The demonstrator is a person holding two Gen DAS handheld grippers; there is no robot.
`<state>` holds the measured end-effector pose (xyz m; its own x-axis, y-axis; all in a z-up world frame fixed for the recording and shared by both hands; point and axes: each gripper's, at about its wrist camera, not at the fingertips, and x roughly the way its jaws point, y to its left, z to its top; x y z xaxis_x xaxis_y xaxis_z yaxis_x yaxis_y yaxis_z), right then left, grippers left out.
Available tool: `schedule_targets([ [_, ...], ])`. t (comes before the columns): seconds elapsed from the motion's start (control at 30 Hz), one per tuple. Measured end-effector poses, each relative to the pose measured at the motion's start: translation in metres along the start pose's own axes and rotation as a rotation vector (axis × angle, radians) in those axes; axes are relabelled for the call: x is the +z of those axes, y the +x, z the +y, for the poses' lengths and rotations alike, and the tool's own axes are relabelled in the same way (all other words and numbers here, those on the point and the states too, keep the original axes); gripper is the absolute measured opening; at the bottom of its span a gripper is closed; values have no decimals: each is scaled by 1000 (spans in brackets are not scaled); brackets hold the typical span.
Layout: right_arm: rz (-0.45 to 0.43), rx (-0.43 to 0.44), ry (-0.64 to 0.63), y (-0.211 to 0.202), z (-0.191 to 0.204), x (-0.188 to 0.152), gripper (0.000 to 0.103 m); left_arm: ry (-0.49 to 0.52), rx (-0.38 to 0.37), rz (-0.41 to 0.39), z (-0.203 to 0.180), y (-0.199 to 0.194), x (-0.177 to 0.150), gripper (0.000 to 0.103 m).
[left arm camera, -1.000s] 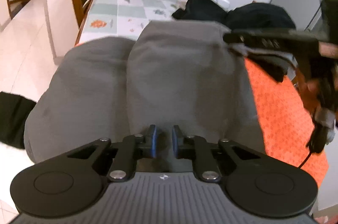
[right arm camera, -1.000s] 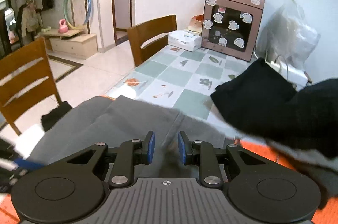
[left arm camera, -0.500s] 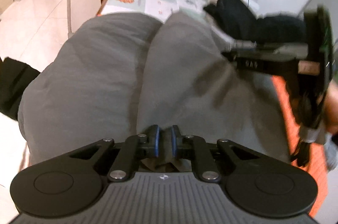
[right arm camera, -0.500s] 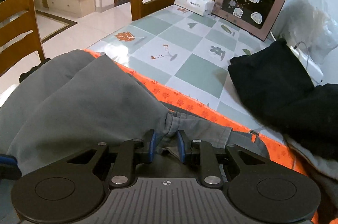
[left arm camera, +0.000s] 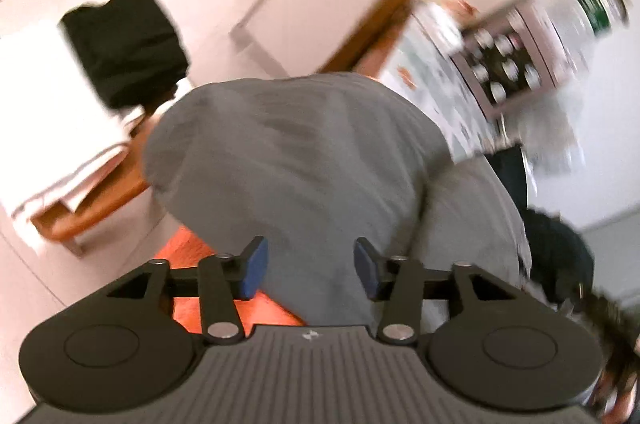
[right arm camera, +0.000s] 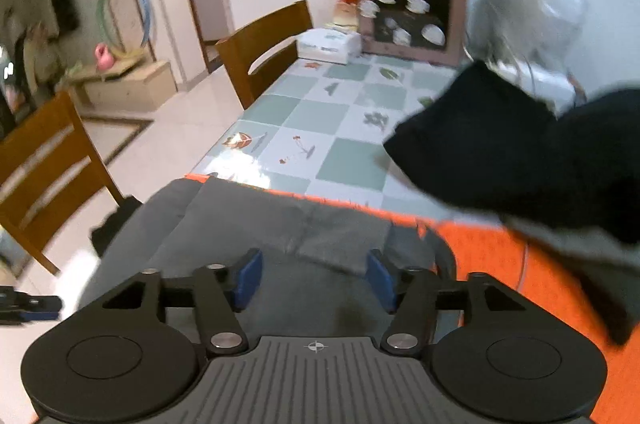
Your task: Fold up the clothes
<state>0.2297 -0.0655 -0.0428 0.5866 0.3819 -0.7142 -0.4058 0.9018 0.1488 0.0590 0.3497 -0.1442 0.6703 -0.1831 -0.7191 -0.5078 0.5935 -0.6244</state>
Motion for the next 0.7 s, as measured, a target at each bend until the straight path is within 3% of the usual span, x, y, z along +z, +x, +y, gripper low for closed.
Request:
schedule_targets([
  [0.17,50,27,193,-4,-29,-35,81,-125,-34,21,39,8,5,78],
  [0.27,86,24,268,5,-39,-56,85,-177,-50,39,53,21,6,82],
  [0.5,98,98,385,26,-48,-81,94,-339,-152,102,86,53,0,84],
  [0.7,89,135,443,54,-53,-86,94,-425,-220,55,88,71,6,84],
])
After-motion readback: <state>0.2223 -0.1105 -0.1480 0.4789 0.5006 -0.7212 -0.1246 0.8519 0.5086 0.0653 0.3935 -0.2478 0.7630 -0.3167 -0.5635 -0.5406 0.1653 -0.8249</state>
